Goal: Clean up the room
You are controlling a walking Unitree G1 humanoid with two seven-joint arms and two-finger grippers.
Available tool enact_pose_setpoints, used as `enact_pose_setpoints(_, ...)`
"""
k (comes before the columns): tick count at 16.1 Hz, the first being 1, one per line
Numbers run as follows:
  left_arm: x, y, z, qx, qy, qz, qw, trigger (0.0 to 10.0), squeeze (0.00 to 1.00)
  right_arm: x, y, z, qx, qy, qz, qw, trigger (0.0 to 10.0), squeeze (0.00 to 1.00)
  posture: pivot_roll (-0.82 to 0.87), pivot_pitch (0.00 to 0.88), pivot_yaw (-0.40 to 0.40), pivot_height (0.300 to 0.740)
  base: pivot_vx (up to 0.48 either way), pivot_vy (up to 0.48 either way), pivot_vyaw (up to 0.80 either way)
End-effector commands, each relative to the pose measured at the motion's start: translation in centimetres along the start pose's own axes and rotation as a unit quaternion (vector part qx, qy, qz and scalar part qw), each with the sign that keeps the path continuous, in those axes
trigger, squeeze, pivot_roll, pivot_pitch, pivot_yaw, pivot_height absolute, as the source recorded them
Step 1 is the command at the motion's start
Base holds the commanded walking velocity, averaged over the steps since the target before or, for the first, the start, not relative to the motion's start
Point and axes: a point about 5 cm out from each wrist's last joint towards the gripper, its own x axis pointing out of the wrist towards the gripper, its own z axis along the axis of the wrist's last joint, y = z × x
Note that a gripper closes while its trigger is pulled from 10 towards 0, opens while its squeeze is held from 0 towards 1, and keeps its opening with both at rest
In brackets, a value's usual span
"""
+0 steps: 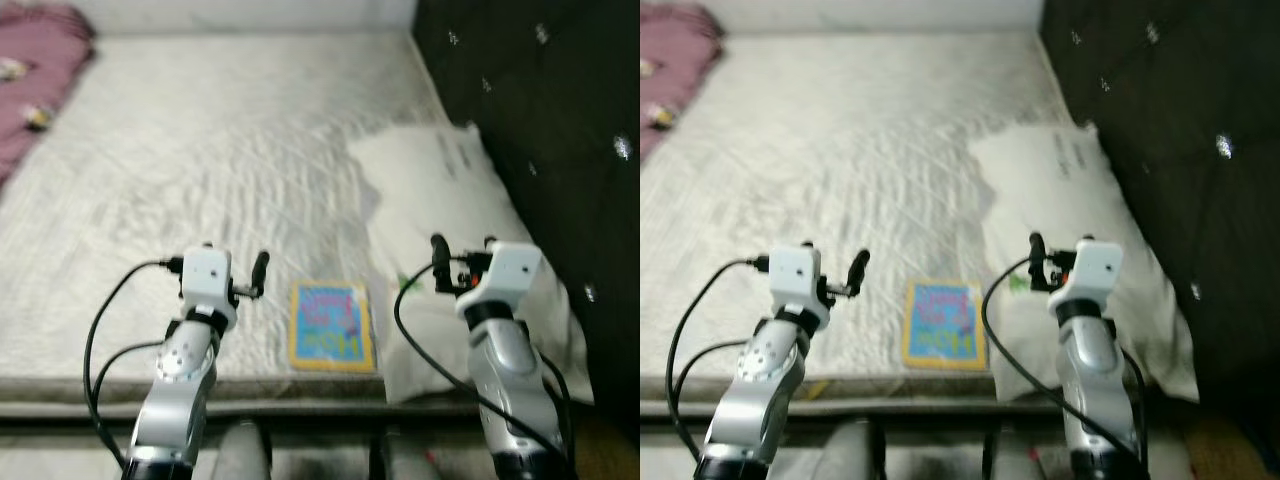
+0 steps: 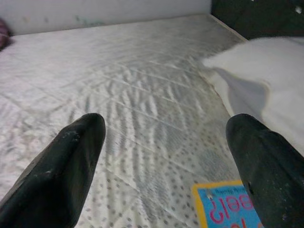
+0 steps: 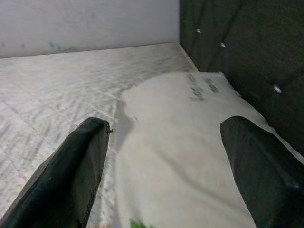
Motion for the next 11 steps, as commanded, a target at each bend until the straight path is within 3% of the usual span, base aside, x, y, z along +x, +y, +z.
enact_pose_setpoints(1, 0.02, 0.04, -0.30, -0.003, 0.009, -0.007, 1.000, 10.0, 0.00, -0.09, -0.17, 0.21, 0.000, -0.002, -0.005, 1.000, 10.0, 0.00, -0.02, 0.002, 0.022, 0.740, 0.000, 0.000, 0.00)
enact_pose_setpoints(9, 0.03, 0.36, -0.28, 0.000, 0.008, 0.004, 1.000, 10.0, 0.00, -0.59, -0.28, -0.19, -0.002, 0.004, -0.006, 1.000, 10.0, 0.00, -0.02, 0.000, 0.022, 0.740, 0.000, 0.000, 0.00)
enact_pose_setpoints(11, 0.07, 0.26, -0.31, -0.001, 0.009, -0.001, 1.000, 10.0, 0.00, -0.82, -0.04, -0.44, -0.004, 0.006, -0.003, 1.000, 10.0, 0.00, -0.02, 0.000, 0.021, 0.740, 0.000, 0.480, 0.00)
